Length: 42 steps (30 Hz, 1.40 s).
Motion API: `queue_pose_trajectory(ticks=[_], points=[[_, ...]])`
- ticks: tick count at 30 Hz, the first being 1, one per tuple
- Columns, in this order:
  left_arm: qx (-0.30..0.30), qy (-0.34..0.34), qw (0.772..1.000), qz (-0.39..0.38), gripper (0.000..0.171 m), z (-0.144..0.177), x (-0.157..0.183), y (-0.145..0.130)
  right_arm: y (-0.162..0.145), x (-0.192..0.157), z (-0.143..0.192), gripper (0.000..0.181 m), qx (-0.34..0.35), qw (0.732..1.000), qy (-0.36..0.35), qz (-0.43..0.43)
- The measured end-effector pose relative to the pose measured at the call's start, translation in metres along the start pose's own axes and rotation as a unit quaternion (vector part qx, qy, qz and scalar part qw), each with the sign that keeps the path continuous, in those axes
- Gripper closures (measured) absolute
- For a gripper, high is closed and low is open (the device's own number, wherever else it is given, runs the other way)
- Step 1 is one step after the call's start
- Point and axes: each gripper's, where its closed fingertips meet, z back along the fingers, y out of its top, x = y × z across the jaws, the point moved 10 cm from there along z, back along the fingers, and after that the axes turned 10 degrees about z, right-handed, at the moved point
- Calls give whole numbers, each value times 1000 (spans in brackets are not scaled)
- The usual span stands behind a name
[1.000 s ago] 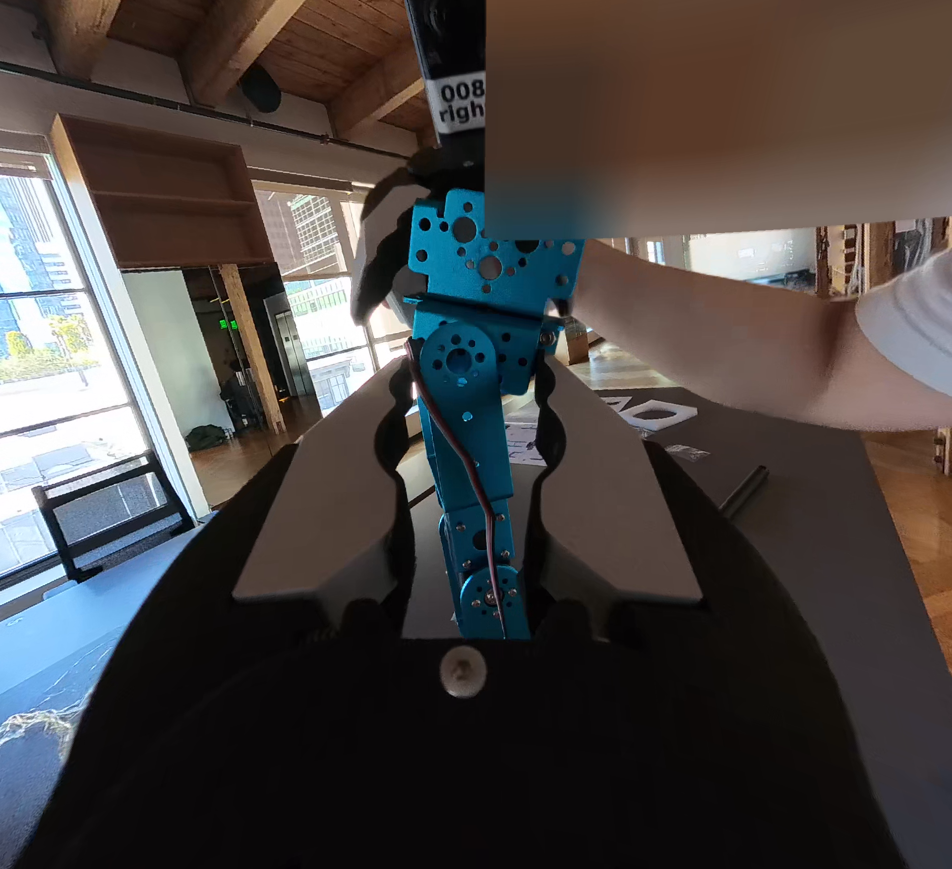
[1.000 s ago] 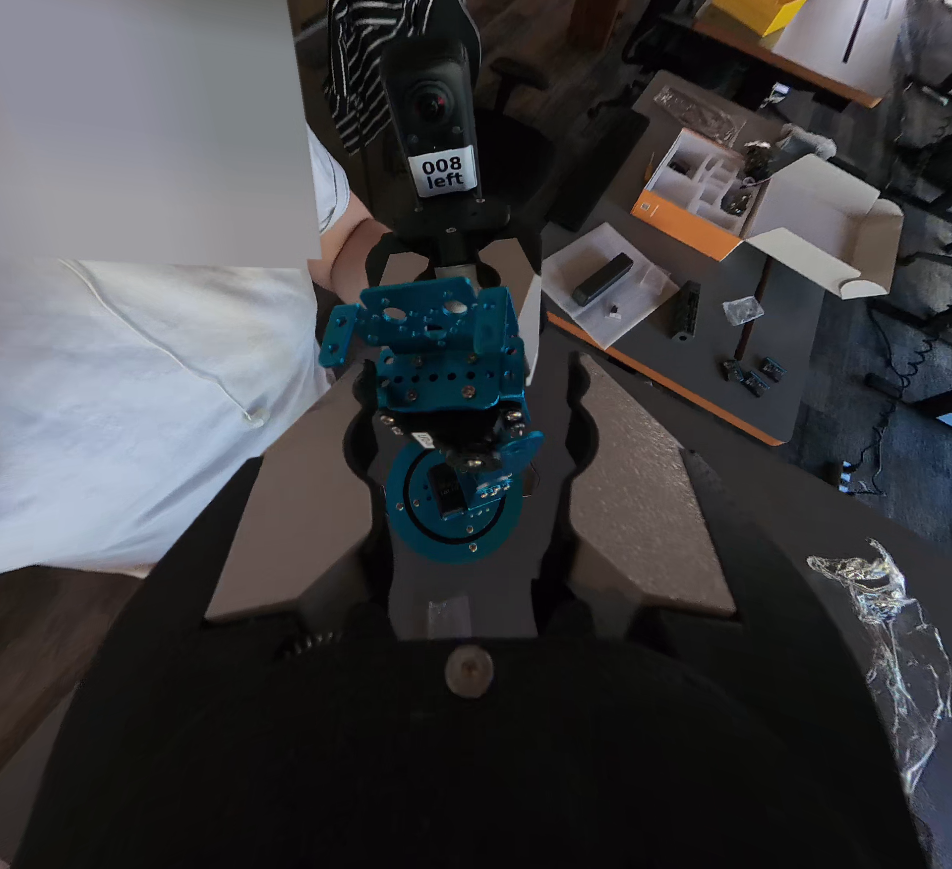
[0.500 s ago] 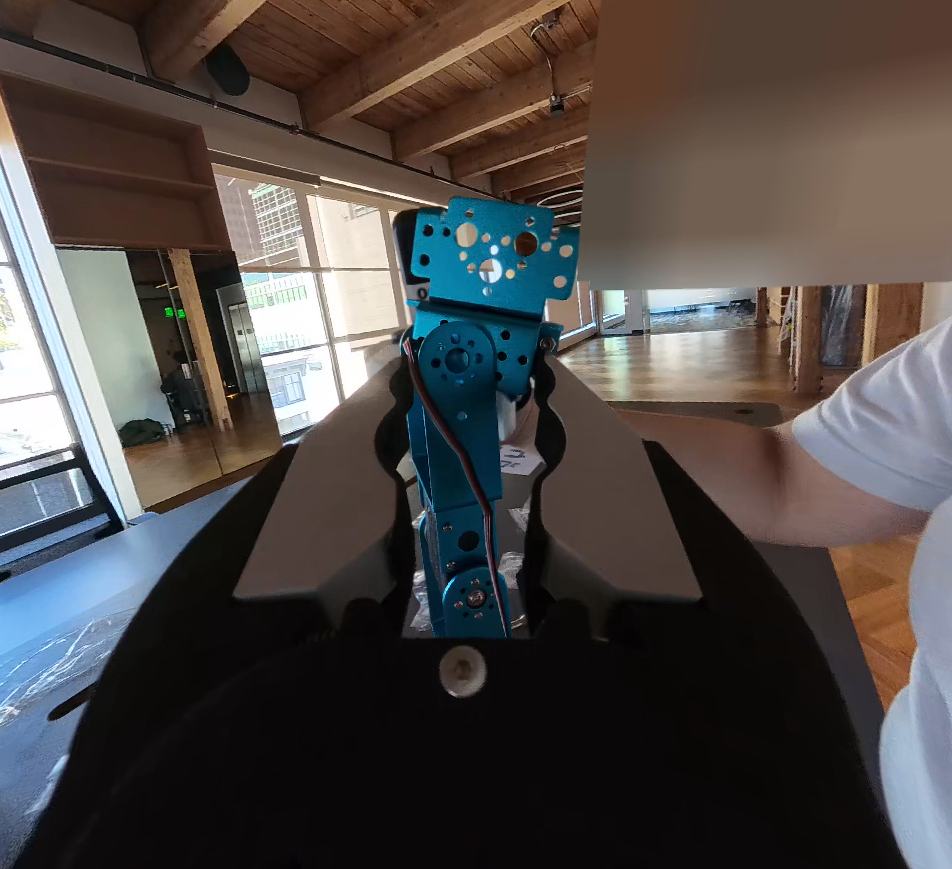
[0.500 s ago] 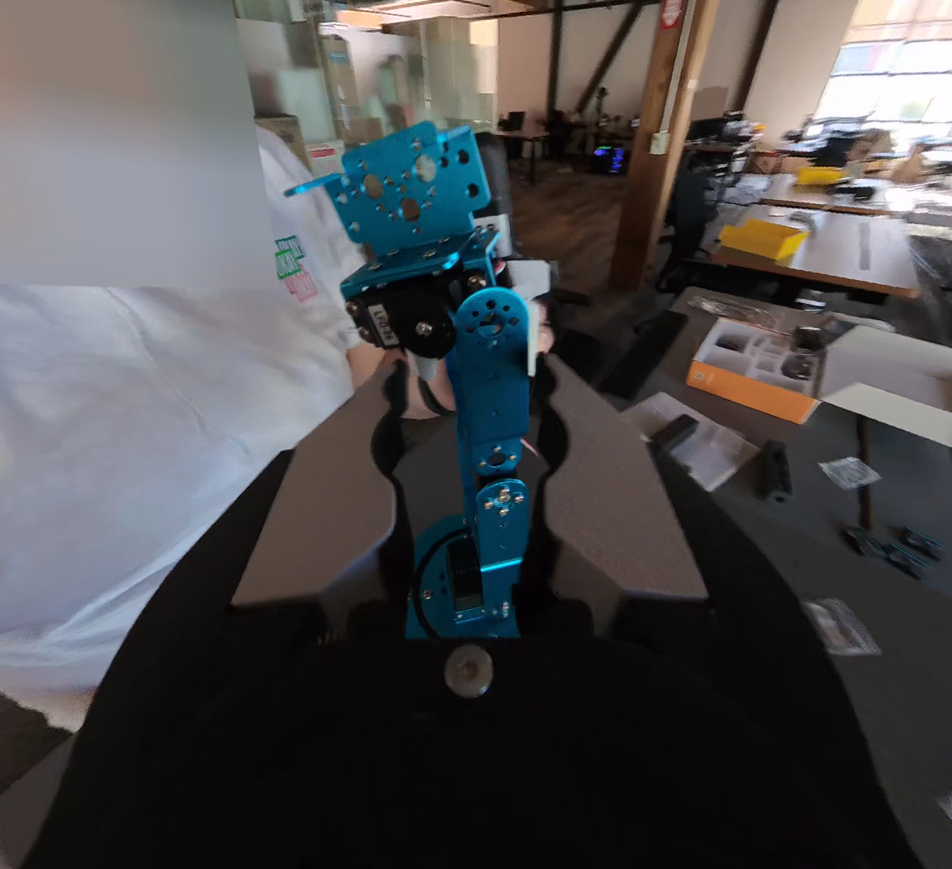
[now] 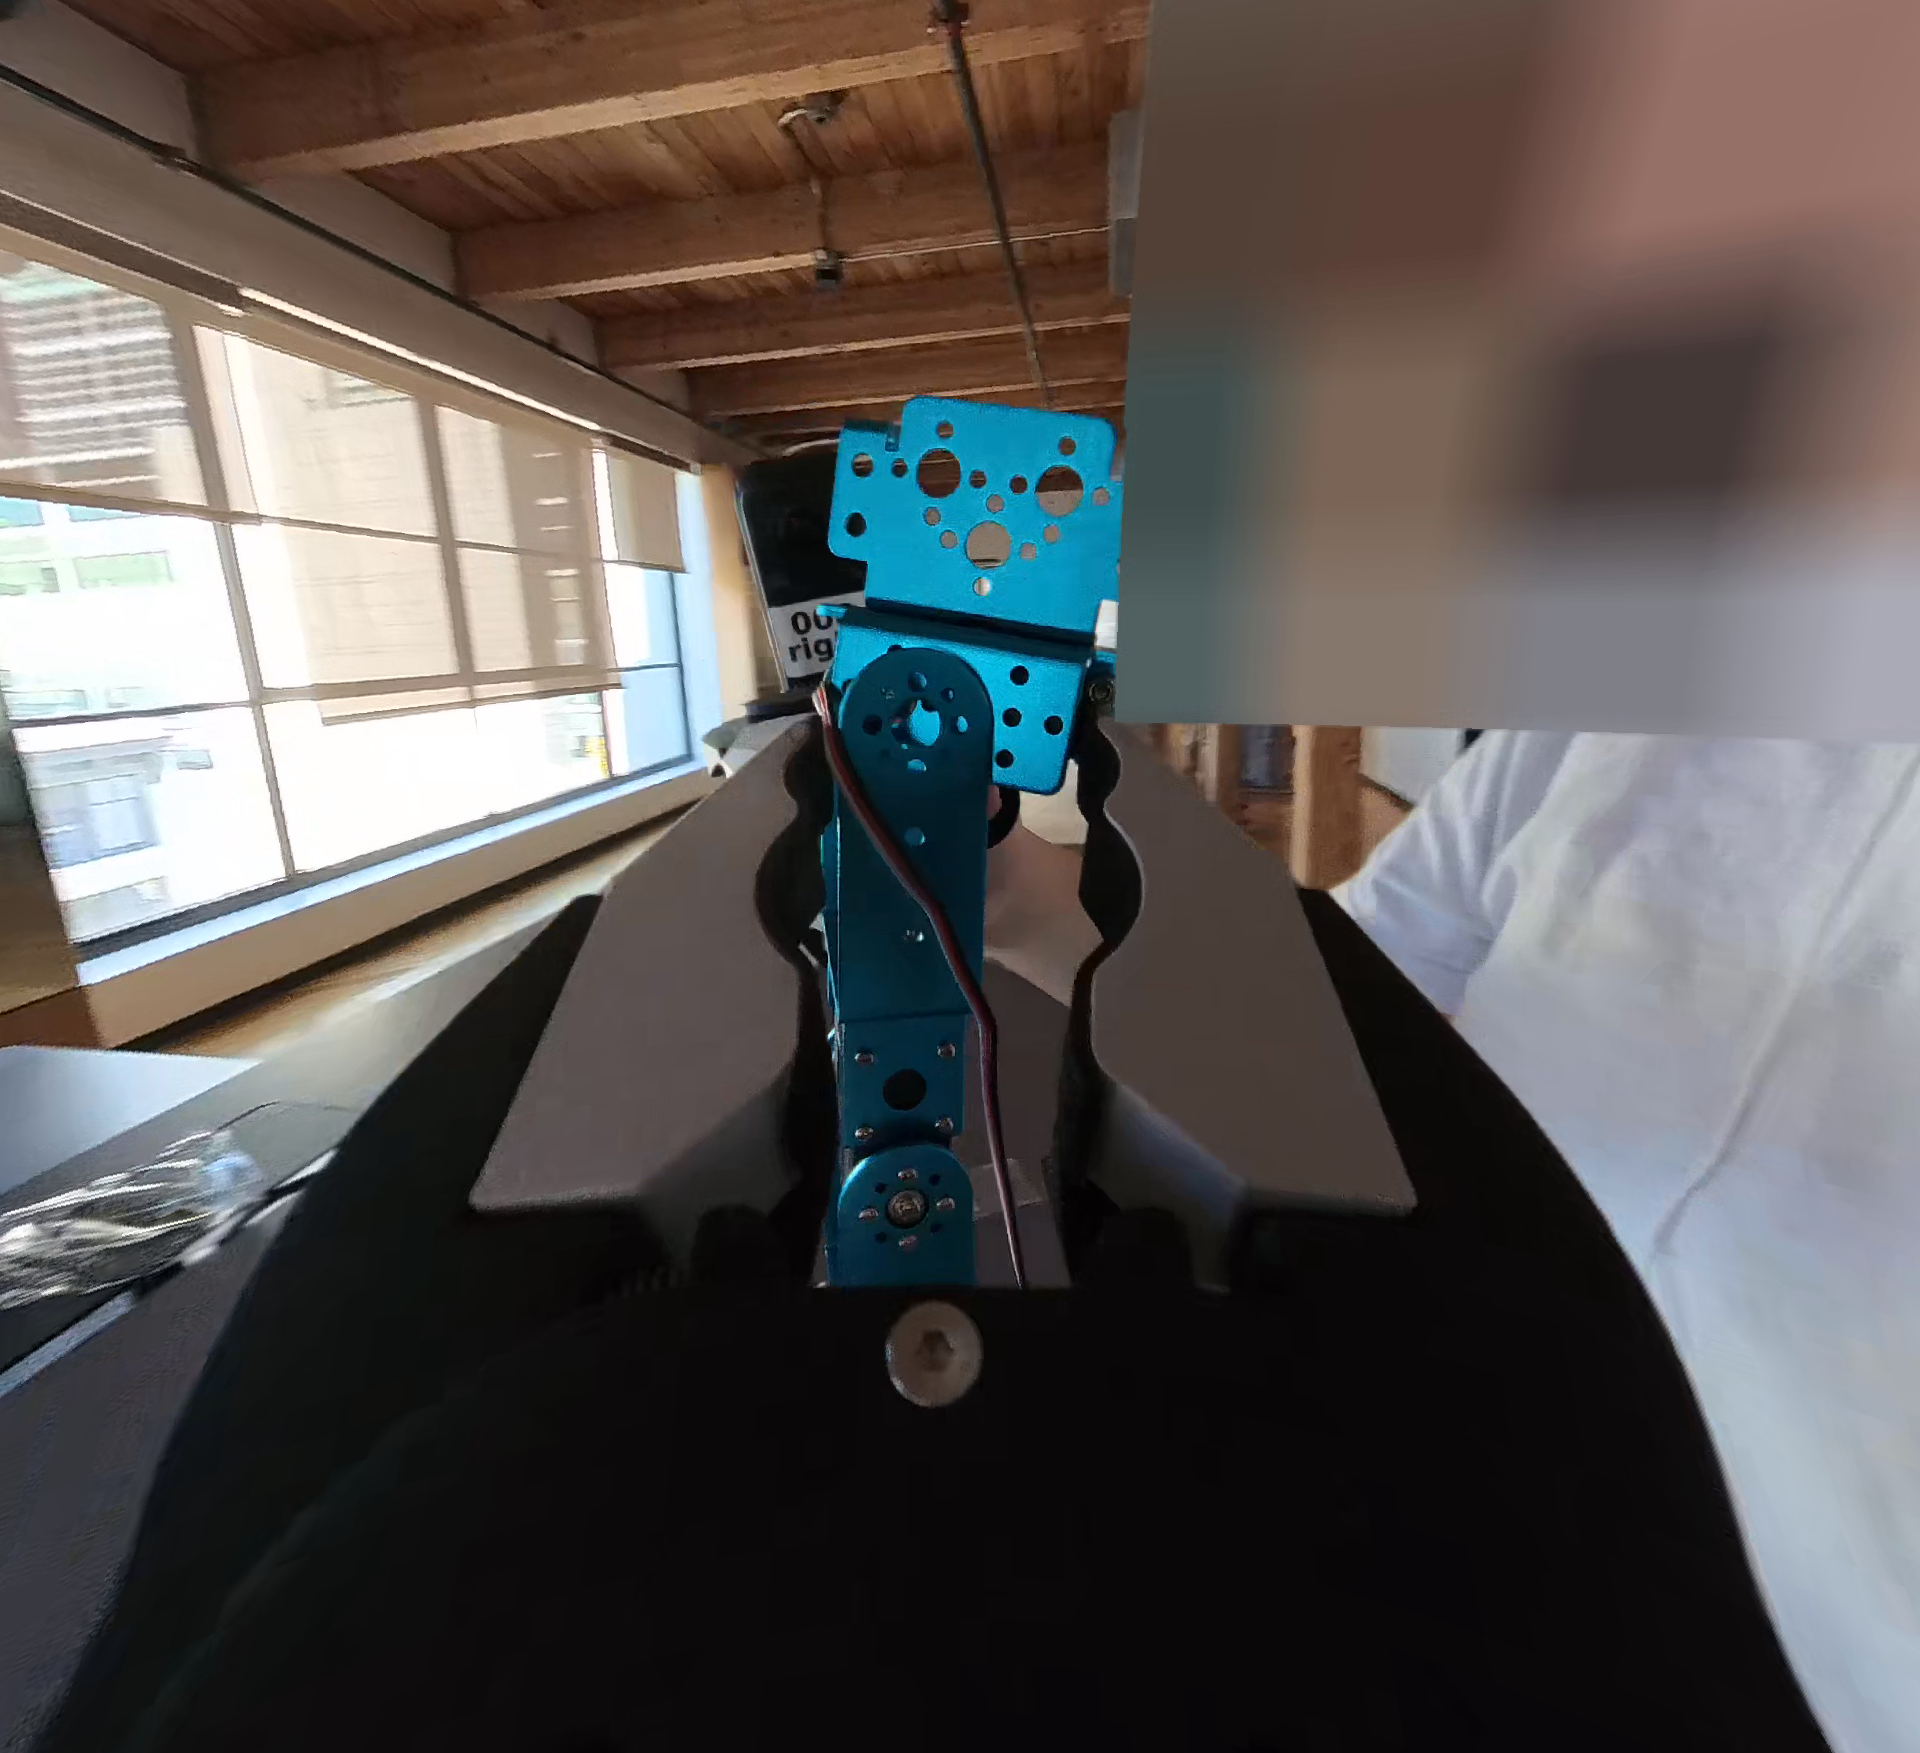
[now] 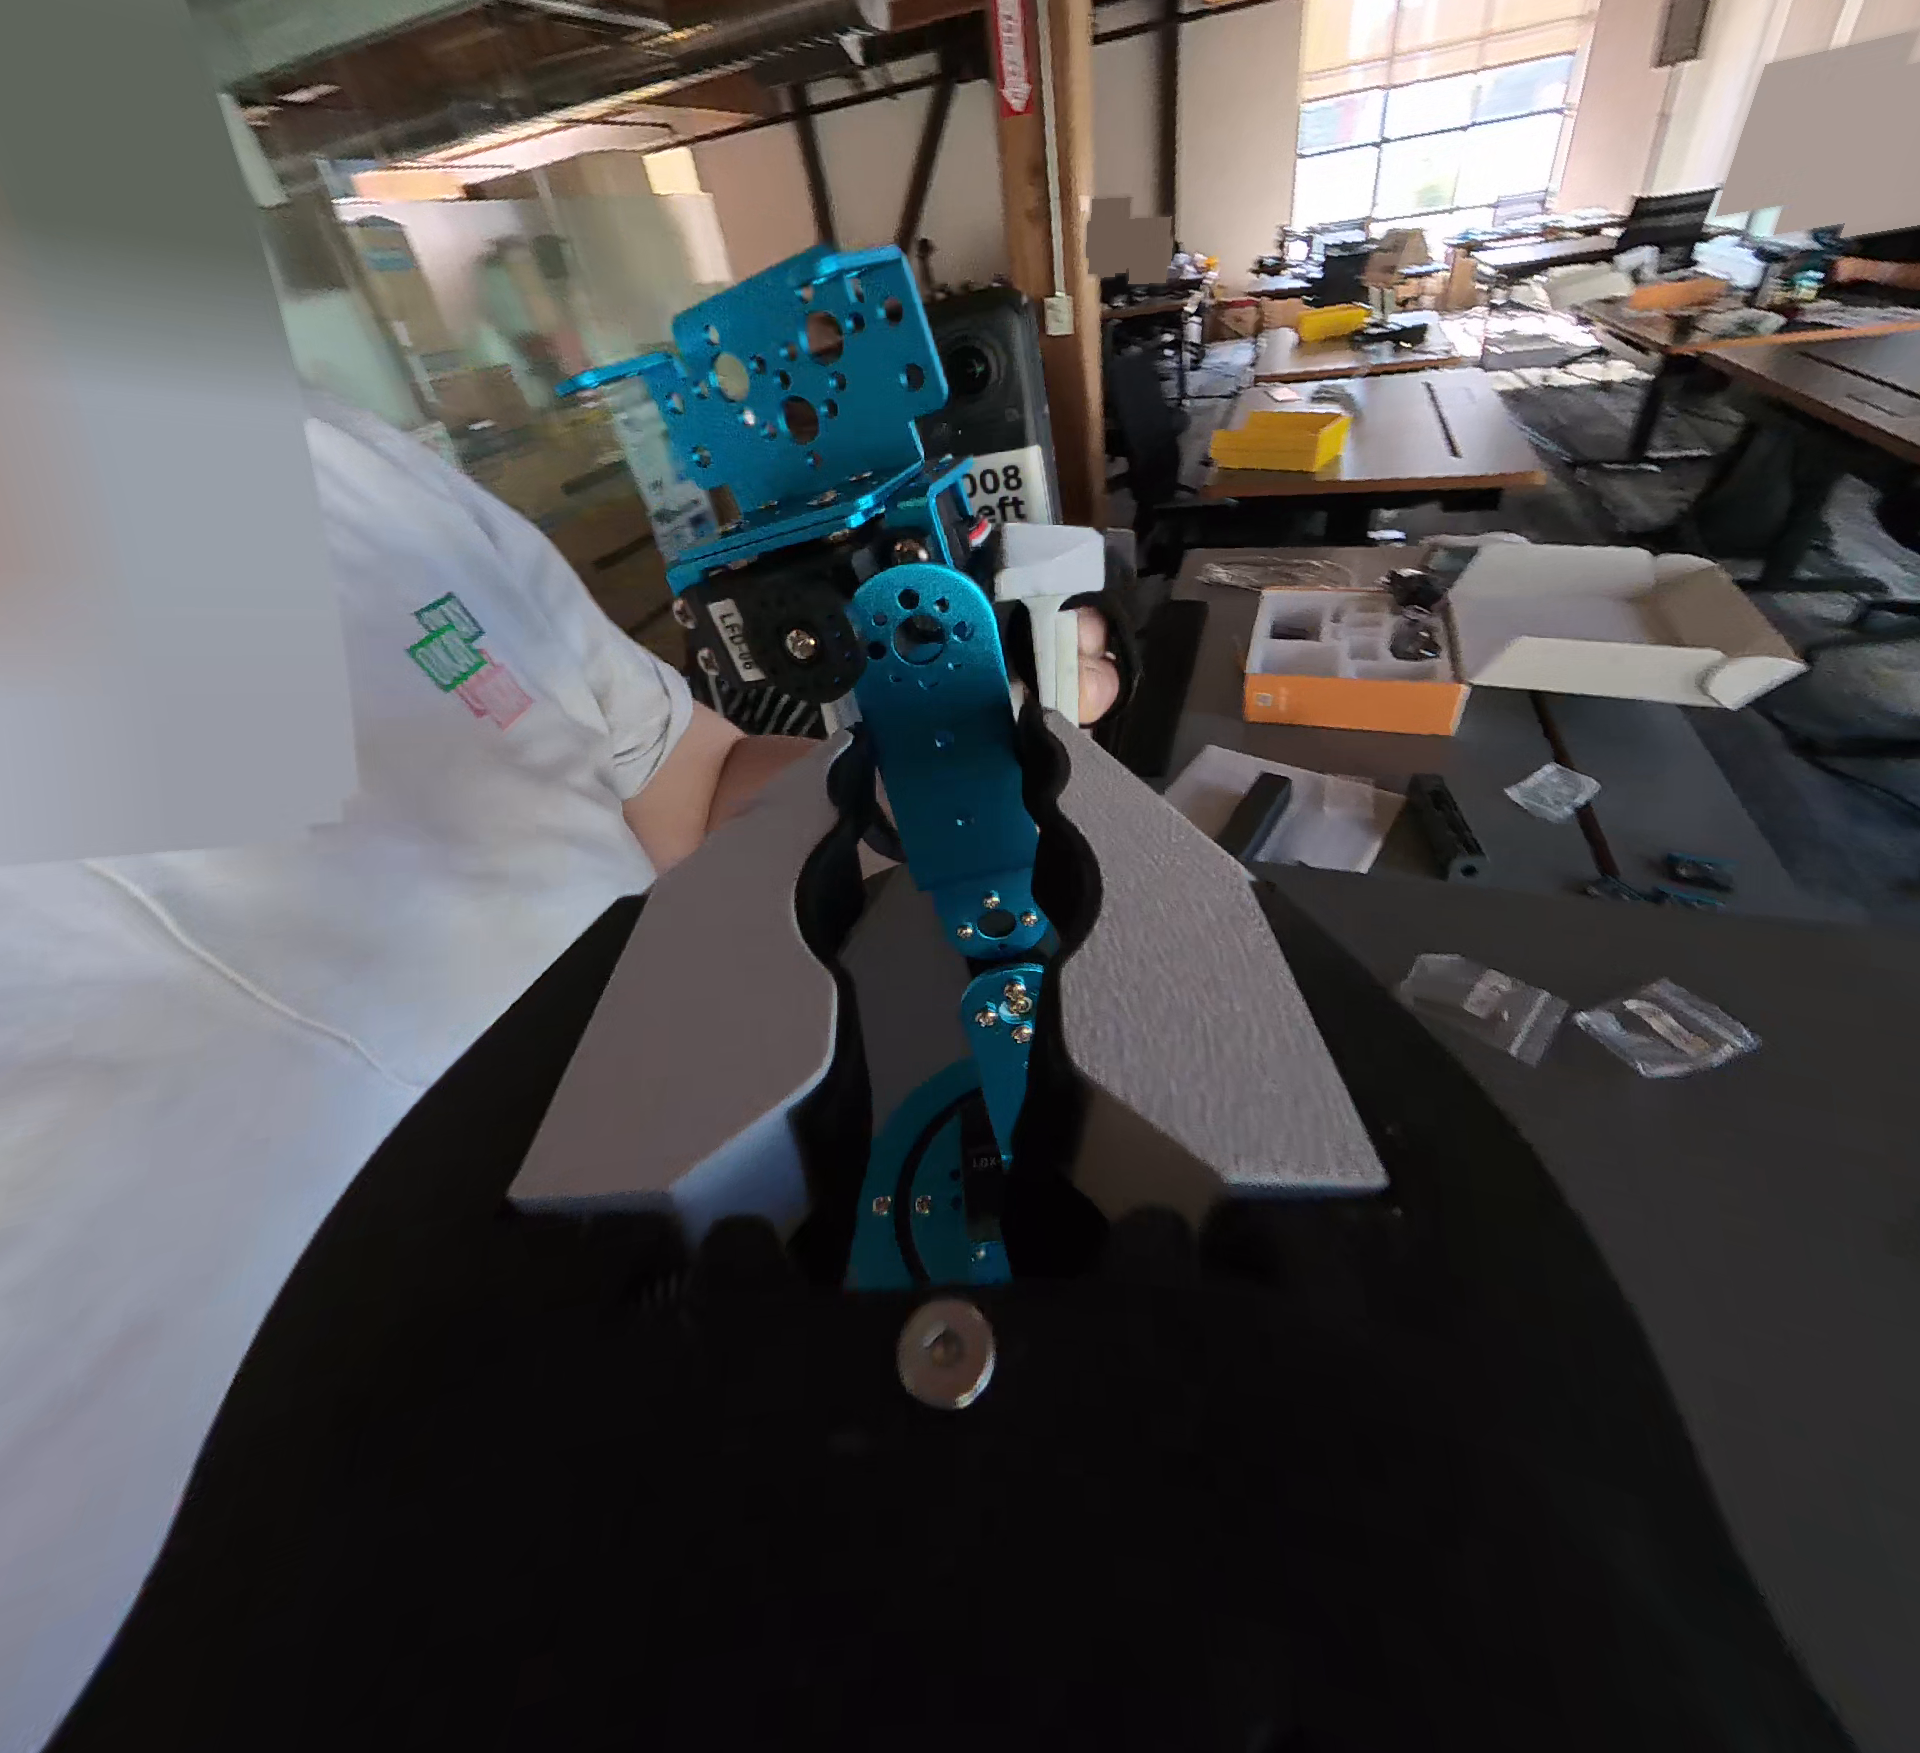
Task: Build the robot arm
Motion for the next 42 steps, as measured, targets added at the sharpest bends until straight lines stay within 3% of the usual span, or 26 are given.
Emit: queue_pose_trajectory(ticks=[4,9,12,15,18,24,31,35,42], points=[[-7,-64,997,46,126,-2,-6,-1,2,-21,3,153,-9,998,-57,21],[-6,-80,995,64,126,-3,-10,-3,16,-34,4,130,10,984,-91,154],[-14,-74,996,56,126,-2,-7,-2,27,-38,1,125,-31,970,-94,221],[-17,-62,997,42,126,-1,-5,-1,39,-40,1,126,-69,972,-95,204],[-11,-57,998,34,126,-2,-4,-2,43,-47,-4,112,-92,978,-83,168],[8,-51,998,21,126,-1,-3,-4,47,-57,-19,120,-141,954,-137,226],[-20,-36,999,10,115,-4,1,4,54,-50,-20,121,-164,959,-83,216],[-53,-32,998,-11,121,-5,2,11,60,-49,-20,121,-177,953,-74,235],[-61,-28,997,-35,118,-9,7,18,72,-40,-19,121,-174,961,-12,216]])
